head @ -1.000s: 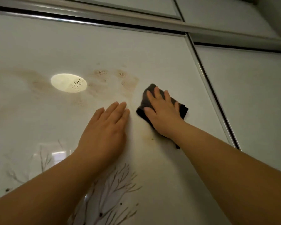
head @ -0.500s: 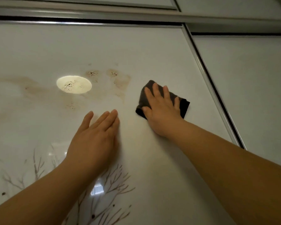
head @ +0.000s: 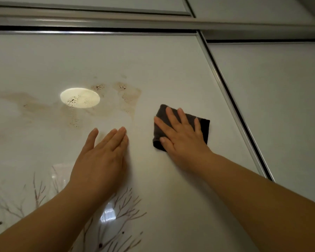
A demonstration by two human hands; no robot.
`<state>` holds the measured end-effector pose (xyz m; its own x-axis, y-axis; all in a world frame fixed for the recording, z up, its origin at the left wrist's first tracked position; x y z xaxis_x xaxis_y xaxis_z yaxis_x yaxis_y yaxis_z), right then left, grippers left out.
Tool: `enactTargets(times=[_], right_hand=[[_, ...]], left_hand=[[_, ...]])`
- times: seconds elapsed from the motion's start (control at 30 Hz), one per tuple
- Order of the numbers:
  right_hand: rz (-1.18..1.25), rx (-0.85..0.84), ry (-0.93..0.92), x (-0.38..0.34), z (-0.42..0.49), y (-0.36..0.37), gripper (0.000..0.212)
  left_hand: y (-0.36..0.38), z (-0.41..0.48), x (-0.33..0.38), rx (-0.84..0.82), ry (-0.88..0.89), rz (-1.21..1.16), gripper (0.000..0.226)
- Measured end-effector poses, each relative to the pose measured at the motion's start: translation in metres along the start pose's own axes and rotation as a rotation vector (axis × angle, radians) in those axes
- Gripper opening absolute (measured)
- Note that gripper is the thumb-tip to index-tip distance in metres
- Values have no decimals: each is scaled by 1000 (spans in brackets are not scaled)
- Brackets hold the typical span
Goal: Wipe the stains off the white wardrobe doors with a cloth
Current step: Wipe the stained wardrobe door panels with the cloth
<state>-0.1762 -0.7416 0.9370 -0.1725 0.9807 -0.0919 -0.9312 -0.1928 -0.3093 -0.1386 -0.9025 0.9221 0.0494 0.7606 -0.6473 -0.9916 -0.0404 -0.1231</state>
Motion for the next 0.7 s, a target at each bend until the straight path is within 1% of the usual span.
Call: enactTargets(times=[0.07, 0.2, 0.3, 0.33, 0.4, 0.5, 0.57, 0.63, 0.7], right_hand=[[18, 0, 4, -13, 3, 1, 53], [-7, 21, -189, -39, -33, 13, 56], [-38, -5, -285, -22, -62, 23, 56], [-58, 1, -285, -10, -67, 24, 56], [-64, 32, -228, 15, -63, 18, 56], [-11, 21, -41, 31, -30, 5, 55], [15, 28, 40, 22, -10, 1, 54], [24, 46, 24, 3, -7, 3, 55], [42, 56, -60, -10, -25, 9, 59]], left_hand=[[2, 0, 1, -1, -18, -4, 49], [2, 1, 1, 5, -34, -18, 53], [5, 0, 1, -18, -32, 4, 54], [6, 0, 1, -32, -35, 5, 55], [8, 0, 1, -42, -55, -8, 60], [7, 4, 4, -15, -76, -26, 67], [4, 11, 15, 16, -46, -42, 64], [4, 23, 30, 34, -6, -59, 60], [9, 34, 41, 35, 23, -72, 59]])
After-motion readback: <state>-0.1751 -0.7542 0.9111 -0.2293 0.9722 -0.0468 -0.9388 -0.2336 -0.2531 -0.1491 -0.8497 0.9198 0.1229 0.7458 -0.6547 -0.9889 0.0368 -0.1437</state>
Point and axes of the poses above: each hand's wrist, its own z-axis towards the middle knuckle, its own y-axis out of the palm, x = y × z, the point moved 10 cm from there along z, towards the middle knuckle, and after that the axes turned 10 degrees about y, right-handed, at the moved point
